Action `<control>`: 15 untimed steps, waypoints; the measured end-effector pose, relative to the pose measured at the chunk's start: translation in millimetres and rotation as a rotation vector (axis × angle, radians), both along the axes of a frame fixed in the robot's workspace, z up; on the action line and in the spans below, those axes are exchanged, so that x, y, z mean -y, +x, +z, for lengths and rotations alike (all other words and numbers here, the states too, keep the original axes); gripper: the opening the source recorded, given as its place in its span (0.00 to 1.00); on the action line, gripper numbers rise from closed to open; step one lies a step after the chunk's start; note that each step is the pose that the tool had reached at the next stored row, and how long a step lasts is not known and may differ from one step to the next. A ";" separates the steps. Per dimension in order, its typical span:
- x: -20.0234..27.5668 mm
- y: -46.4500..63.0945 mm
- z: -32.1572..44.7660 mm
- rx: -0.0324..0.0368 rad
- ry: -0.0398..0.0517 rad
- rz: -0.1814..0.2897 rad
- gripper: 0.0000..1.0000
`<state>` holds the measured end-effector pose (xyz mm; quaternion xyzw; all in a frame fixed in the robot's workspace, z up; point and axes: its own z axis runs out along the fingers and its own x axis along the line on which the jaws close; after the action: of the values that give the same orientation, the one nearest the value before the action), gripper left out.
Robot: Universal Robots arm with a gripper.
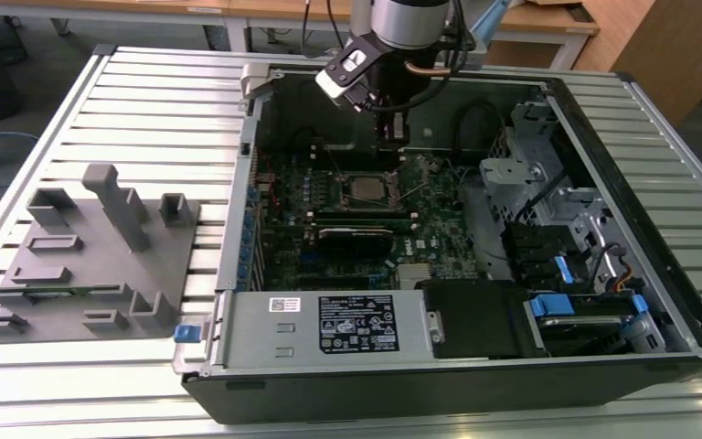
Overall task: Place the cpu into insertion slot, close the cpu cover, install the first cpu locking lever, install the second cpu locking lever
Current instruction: 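Close the cpu cover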
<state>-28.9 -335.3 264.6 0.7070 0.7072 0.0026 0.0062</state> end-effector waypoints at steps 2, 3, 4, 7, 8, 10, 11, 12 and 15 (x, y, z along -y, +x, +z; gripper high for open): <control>0.0 1.4 0.0 0.0000 0.0000 0.000 0.11; 0.0 2.5 0.0 0.0000 0.0000 0.000 0.11; 0.0 3.4 0.0 0.0000 0.0000 0.000 0.11; 0.0 4.6 0.0 0.0000 0.0001 0.000 0.11; 0.0 4.6 0.0 0.0000 0.0000 0.000 0.11; 0.0 4.8 0.0 0.0000 0.0000 0.000 0.11; 0.0 4.8 0.0 0.0000 0.0000 0.000 0.11; 0.0 4.8 0.0 0.0000 0.0000 0.000 0.11; 0.0 6.0 0.0 0.0000 0.0000 0.000 0.11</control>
<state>-22.9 -335.3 264.6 0.7070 0.7072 0.0026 0.0062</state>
